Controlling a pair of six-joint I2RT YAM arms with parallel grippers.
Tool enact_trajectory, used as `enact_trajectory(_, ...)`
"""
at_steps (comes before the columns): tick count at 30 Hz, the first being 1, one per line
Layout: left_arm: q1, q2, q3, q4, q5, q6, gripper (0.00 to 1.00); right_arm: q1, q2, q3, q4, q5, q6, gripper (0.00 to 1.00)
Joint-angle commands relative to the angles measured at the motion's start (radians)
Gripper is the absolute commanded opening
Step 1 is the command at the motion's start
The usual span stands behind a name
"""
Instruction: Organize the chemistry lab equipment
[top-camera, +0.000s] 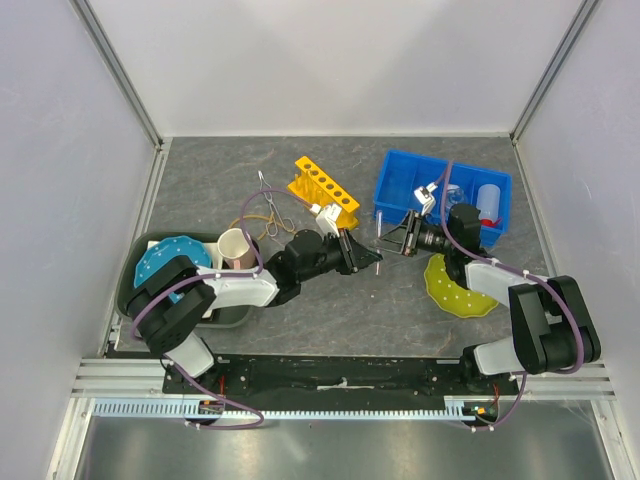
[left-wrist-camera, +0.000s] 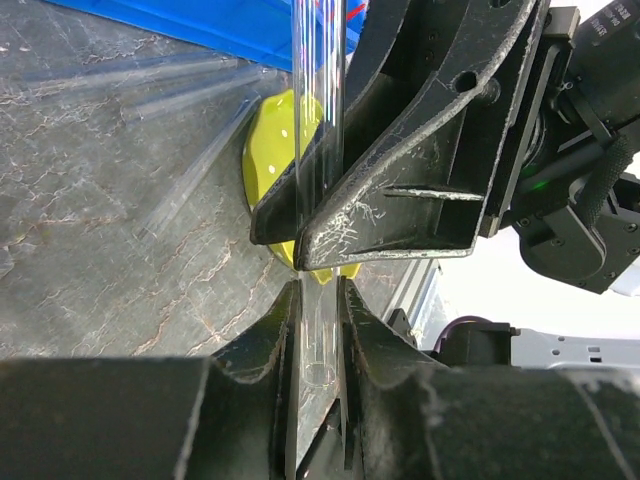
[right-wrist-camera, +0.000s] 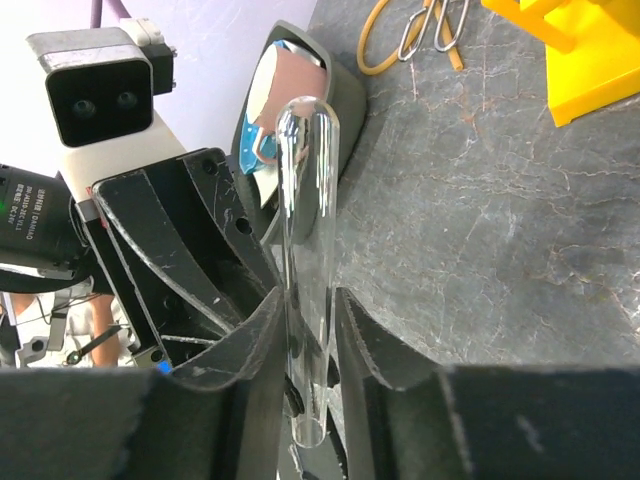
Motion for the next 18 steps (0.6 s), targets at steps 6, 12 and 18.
enact_trajectory(6,-0.006,-0.067,0.02,0.018,-0.008,0.01,0.52,0.006,-0.015,0.046,-0.026,-0.018,-0.077,0.15)
enact_trajectory(12,0.037,-0.218,0.011,-0.16,0.027,0.086,0.77,0.014,-0.038,0.047,-0.054,-0.021,-0.126,0.14)
enact_trajectory(18,0.153,-0.222,0.176,-0.448,0.151,0.09,0.8,0.077,-0.049,0.081,-0.149,-0.048,-0.248,0.15)
